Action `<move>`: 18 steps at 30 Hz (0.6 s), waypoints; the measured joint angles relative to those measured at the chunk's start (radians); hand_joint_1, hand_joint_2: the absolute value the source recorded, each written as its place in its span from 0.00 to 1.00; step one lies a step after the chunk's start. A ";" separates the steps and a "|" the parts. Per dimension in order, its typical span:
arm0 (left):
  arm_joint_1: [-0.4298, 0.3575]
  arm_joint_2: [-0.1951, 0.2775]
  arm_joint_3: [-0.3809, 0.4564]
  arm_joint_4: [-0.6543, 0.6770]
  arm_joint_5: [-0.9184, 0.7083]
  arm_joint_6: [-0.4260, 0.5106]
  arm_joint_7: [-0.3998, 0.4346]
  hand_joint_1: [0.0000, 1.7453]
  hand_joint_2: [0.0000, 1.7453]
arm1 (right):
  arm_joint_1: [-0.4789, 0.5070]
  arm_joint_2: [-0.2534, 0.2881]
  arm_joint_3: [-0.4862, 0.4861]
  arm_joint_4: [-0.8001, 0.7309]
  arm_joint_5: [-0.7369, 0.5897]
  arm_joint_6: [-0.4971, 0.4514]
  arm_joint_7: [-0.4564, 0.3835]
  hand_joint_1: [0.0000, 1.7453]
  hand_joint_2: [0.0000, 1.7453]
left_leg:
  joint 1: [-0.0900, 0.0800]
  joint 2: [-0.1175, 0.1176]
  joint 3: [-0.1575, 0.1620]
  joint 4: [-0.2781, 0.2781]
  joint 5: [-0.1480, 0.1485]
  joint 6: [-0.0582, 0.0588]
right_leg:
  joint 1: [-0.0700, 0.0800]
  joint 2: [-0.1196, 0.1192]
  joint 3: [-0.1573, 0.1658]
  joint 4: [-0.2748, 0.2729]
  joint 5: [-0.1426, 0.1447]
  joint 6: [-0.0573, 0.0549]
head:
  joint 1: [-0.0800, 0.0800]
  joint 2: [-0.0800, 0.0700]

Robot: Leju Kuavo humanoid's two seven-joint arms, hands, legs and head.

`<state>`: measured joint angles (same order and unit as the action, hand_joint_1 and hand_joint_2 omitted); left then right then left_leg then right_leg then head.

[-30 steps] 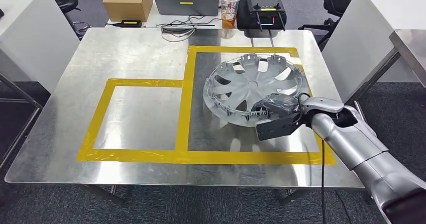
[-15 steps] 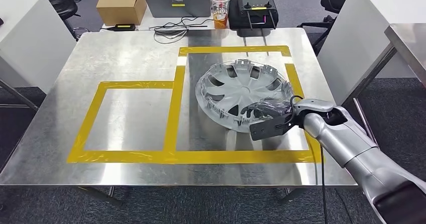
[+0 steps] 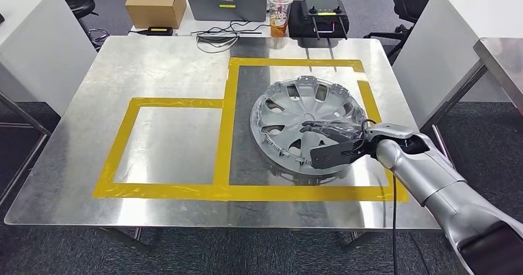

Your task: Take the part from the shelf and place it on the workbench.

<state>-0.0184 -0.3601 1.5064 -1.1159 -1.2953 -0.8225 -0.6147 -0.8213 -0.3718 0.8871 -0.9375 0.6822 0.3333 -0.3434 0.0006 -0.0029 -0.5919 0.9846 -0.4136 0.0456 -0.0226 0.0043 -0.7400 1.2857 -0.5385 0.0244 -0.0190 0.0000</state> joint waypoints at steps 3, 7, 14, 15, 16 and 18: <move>0.000 -0.001 0.000 0.002 0.027 -0.001 0.009 0.00 0.00 | 0.038 0.001 -0.049 -0.030 -0.041 -0.114 0.002 0.00 0.00 | 0.000 -0.001 -0.002 0.010 -0.005 -0.007 | -0.003 -0.005 0.093 -0.179 0.067 0.021 | 0.000 0.000; 0.008 -0.001 0.000 0.004 0.038 -0.012 -0.021 0.00 0.00 | 0.220 0.025 -0.260 -0.263 -0.150 -0.303 -0.020 0.00 0.00 | -0.002 -0.005 -0.008 0.025 -0.016 -0.026 | 0.005 -0.008 0.148 -0.275 0.091 -0.001 | -0.003 0.000; 0.023 -0.002 0.000 0.008 0.011 -0.015 -0.078 0.00 0.00 | 0.549 0.187 -0.810 -0.864 -0.235 -0.328 -0.197 0.00 0.00 | 0.011 -0.001 -0.121 0.295 -0.165 -0.058 | 0.000 -0.023 0.155 -0.275 0.089 -0.024 | -0.008 0.000; 0.024 -0.002 0.000 0.008 0.012 -0.015 -0.077 0.00 0.00 | 0.580 0.209 -0.876 -0.927 -0.240 -0.316 -0.211 0.00 0.00 | 0.012 -0.001 -0.123 0.308 -0.166 -0.058 | 0.001 -0.023 0.155 -0.275 0.089 -0.024 | -0.008 0.000; 0.024 -0.002 0.000 0.009 0.017 -0.014 -0.076 0.00 0.00 | 0.608 0.229 -0.935 -0.982 -0.244 -0.311 -0.224 0.00 0.00 | 0.012 0.000 -0.106 0.281 -0.148 -0.055 | 0.001 -0.022 0.155 -0.275 0.089 -0.024 | -0.008 0.000; 0.025 -0.001 0.000 0.009 0.036 -0.008 -0.068 0.00 0.00 | 0.656 0.265 -1.038 -1.074 -0.256 -0.308 -0.246 0.00 0.00 | 0.010 -0.003 -0.028 0.145 -0.092 -0.045 | 0.002 -0.018 0.157 -0.276 0.089 -0.023 | -0.008 0.000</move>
<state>0.0065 -0.3611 1.5069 -1.1073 -1.2591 -0.8300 -0.6822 -0.1654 -0.1072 -0.1507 -2.0116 0.4264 0.0250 -0.5893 0.0105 -0.0060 -0.6199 1.1297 -0.5052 0.0005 -0.0210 -0.0141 -0.5833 1.0099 -0.4492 0.0017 -0.0272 0.0000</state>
